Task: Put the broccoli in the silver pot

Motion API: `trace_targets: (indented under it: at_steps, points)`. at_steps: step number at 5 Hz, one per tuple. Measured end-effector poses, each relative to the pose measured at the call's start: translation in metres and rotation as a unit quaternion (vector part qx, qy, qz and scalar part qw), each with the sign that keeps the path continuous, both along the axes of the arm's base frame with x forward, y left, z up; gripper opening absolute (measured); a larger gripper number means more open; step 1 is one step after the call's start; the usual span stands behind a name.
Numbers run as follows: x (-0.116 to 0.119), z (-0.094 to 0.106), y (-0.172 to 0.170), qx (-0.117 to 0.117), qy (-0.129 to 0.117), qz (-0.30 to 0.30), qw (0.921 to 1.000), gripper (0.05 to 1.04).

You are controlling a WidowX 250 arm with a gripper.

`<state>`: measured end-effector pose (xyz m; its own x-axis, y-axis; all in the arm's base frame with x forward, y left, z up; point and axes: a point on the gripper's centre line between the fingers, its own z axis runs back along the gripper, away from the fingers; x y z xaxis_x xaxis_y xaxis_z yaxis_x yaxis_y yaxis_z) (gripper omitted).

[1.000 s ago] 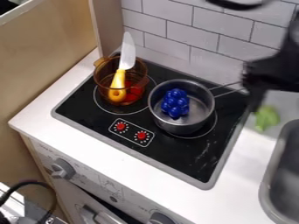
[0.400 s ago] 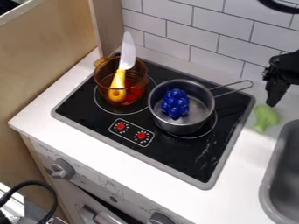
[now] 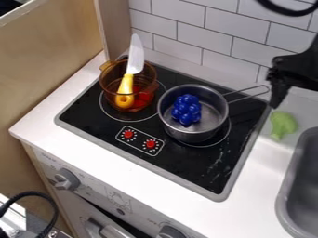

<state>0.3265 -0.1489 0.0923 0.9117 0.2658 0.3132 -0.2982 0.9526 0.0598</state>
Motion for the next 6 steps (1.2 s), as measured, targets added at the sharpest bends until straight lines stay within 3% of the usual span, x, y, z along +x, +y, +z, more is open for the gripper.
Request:
trace_targets:
  at_steps: [1, 2, 5, 6]
  points:
    - [0.007, -0.005, 0.006, -0.002, -0.018, -0.005, 0.9998, 0.997]
    - [0.011, -0.020, 0.006, 0.002, -0.017, -0.004, 0.9998, 0.997]
    - [0.021, -0.038, -0.002, 0.004, -0.038, 0.010, 0.9992, 0.997]
    - [0.024, -0.037, -0.005, -0.008, -0.049, 0.010, 0.9987, 0.997]
